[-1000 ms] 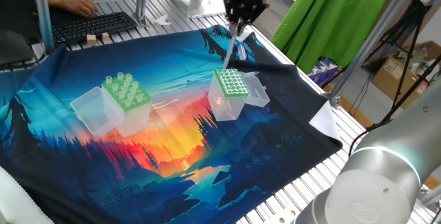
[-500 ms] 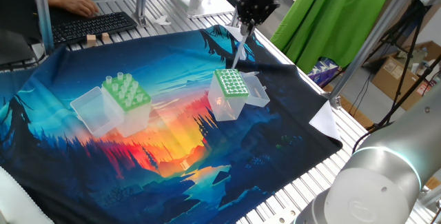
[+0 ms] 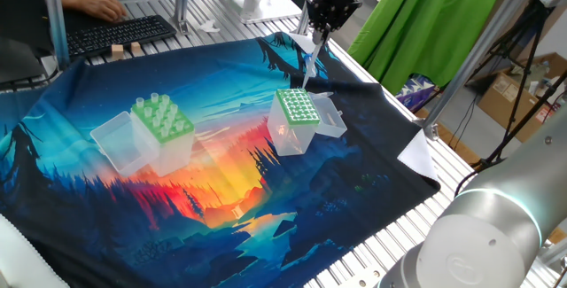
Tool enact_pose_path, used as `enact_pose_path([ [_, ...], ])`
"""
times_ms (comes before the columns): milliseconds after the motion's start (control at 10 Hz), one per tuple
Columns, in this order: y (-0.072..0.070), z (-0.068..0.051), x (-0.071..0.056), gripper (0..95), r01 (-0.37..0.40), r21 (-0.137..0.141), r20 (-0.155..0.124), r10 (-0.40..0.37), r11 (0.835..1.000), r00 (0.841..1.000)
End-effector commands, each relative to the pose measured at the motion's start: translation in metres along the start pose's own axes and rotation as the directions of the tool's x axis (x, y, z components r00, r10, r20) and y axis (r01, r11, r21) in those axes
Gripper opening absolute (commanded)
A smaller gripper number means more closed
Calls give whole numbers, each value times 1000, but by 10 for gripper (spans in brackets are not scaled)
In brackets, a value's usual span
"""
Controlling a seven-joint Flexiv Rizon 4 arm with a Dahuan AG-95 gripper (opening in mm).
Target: Transfer all large pipette tips from one holder to another
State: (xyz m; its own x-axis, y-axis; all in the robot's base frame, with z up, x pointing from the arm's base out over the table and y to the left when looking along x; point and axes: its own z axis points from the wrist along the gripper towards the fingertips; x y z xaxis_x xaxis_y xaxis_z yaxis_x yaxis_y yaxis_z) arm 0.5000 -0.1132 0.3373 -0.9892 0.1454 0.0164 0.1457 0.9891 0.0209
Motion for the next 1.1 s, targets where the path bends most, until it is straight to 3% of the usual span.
enact_pose_path([
  [100,0,-1,-1,0,-11,-5,-6,11,1000,1000],
  [500,0,-1,-1,0,-40,-5,-8,40,999,999],
  [1100,0,-1,-1,0,-230,9,-13,230,973,973],
])
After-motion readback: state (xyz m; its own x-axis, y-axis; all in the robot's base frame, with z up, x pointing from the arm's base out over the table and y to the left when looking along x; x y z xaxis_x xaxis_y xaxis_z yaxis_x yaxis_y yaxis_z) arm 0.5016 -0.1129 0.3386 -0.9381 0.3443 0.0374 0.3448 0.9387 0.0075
